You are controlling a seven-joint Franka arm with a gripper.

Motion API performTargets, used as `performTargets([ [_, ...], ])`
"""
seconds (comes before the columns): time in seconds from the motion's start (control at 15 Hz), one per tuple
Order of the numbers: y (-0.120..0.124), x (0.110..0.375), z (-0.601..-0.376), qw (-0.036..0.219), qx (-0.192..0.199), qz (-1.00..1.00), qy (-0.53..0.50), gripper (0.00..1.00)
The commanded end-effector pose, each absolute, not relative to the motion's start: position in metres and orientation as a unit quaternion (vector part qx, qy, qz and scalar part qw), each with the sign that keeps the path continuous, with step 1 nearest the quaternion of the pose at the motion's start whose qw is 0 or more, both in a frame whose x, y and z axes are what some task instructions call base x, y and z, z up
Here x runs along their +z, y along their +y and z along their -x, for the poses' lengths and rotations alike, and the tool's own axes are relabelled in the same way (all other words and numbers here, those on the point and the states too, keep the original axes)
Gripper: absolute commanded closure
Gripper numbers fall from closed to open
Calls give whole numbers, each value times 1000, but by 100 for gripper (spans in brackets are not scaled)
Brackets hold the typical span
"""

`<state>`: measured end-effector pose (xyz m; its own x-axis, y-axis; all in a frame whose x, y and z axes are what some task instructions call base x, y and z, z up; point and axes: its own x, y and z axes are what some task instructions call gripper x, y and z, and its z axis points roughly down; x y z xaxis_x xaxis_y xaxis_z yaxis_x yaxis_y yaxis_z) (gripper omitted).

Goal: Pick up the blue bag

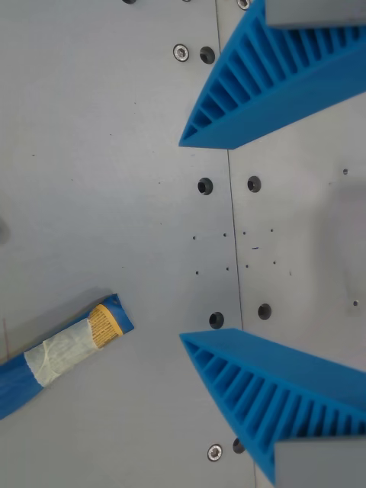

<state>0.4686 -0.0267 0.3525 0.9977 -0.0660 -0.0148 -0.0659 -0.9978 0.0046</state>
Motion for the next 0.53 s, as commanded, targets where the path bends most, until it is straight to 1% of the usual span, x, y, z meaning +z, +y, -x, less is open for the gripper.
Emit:
performTargets([
  [0.07, -25, 352, -469, 2, -4, -1000, -25, 0],
  [0.53, -22, 345, -469, 3, -4, -1000, -4, 0],
])
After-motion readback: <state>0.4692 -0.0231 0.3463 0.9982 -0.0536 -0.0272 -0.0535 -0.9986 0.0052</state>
